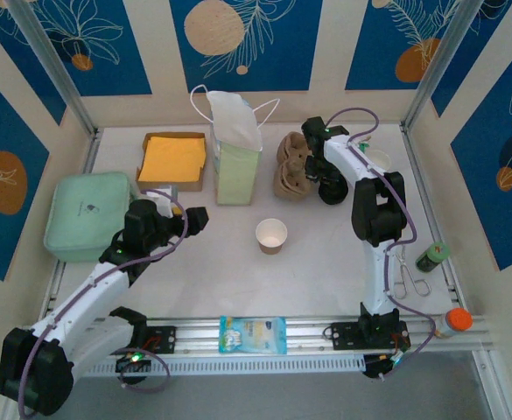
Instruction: Pack the takeout coffee
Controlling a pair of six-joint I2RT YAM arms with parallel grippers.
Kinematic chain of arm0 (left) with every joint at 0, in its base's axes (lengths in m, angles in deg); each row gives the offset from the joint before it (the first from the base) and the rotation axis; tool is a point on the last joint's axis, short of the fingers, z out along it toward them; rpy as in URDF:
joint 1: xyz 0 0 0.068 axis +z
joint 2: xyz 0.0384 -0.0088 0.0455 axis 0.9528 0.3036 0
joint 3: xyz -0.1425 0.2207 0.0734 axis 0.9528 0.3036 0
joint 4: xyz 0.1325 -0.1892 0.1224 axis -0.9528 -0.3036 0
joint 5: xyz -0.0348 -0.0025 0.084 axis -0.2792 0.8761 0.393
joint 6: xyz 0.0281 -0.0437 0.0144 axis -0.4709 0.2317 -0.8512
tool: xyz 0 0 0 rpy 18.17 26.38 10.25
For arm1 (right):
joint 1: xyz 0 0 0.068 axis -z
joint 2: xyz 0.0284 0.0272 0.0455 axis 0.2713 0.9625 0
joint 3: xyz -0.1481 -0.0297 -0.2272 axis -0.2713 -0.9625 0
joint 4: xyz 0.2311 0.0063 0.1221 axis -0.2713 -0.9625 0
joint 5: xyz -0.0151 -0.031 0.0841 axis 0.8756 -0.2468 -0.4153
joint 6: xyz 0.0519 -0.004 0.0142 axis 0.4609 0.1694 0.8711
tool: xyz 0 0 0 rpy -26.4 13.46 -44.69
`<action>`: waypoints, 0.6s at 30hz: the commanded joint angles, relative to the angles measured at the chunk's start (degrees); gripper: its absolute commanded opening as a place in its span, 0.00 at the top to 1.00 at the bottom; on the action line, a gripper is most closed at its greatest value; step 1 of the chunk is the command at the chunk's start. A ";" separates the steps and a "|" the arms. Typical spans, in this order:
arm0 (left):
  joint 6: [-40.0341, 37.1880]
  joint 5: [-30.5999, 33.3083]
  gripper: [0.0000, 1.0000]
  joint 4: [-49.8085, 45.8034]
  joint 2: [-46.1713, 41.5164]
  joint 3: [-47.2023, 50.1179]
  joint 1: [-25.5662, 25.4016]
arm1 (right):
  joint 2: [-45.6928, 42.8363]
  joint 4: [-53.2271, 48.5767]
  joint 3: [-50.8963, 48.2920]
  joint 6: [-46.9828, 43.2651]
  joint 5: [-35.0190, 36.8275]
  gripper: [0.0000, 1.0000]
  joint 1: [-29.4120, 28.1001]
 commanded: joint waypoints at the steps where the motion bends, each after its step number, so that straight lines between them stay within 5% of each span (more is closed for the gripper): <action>1: -1.03 0.69 0.13 -0.65 -0.44 -0.41 -0.52 | -0.49 -1.41 0.52 0.61 0.70 0.82 -0.37; 18: -1.17 0.51 0.13 -2.21 -2.80 -0.37 -0.55 | -10.11 -2.20 -3.56 0.49 1.52 0.90 -1.42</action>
